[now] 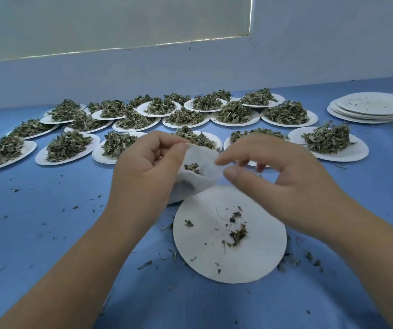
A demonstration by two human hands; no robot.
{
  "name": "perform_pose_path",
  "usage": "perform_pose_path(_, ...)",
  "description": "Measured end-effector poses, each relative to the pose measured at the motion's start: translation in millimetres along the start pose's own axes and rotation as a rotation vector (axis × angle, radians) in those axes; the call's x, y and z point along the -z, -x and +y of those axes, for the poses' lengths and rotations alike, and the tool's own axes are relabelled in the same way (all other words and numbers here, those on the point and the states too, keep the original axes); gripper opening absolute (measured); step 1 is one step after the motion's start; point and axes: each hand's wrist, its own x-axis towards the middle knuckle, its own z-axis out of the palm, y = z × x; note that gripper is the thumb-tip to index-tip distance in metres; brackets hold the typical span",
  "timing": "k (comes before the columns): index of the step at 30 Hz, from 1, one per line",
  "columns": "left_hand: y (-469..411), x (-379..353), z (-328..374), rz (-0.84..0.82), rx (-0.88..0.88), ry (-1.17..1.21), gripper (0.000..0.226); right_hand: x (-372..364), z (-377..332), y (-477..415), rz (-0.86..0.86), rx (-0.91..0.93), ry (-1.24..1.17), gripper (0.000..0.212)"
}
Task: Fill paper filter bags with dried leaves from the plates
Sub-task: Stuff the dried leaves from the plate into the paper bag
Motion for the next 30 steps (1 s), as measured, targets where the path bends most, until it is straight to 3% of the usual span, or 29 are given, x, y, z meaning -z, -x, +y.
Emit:
perform_pose_path(2,-2,2,-1,0.019,0.014,0.010,0.013,6,5,-3,-0.083,-0.128,0.076,0.017)
perform_pose_path(5,-3,3,-2,0.027,0.009,0.002,0.017,10,15,-4,-0.399,-0.298,0.332,0.046)
perform_pose_path(7,-2,3,-2,0.020,-0.007,-0.004,0.016,8,18,-2,-0.541,-0.339,0.381,0.057)
perform_pose_path(13,-1,1,-2,0.010,-0.011,-0.018,0.017,3,14,4,-0.691,-0.359,0.397,0.087)
perform_pose_path(24,0,2,-3,0.004,-0.042,-0.049,0.018,-5,10,4,-0.639,-0.312,0.413,0.028)
perform_pose_path(30,0,1,-2,0.004,-0.044,-0.044,0.018,-8,11,1,-0.626,-0.319,0.414,0.018)
